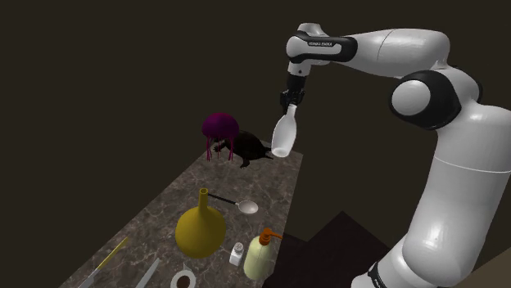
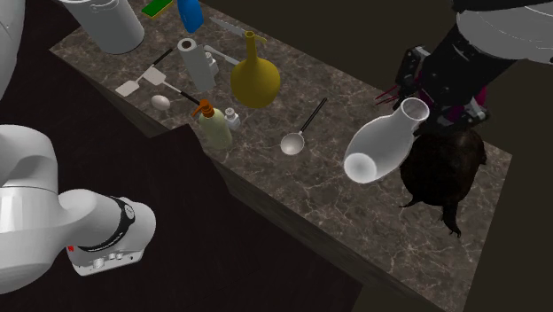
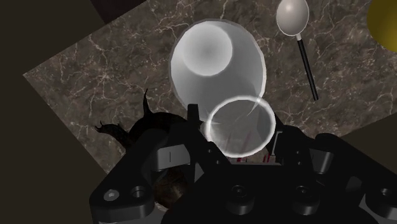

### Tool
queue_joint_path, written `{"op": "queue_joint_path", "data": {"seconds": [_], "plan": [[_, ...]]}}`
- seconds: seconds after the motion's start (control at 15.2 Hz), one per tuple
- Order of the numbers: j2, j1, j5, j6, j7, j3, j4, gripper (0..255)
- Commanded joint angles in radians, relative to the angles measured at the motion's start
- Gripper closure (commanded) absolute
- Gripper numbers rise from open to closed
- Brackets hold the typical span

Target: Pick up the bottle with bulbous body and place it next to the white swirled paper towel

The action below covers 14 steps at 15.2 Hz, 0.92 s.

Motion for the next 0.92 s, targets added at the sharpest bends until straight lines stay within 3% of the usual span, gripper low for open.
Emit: {"op": "queue_joint_path", "data": {"seconds": [0.0, 0.86], "plan": [[-0.003, -0.001, 0.000, -0.026, -0.001, -0.001, 0.023, 255], [0.045, -0.012, 0.006, -0.227, -0.003, -0.002, 0.272, 255]]}}
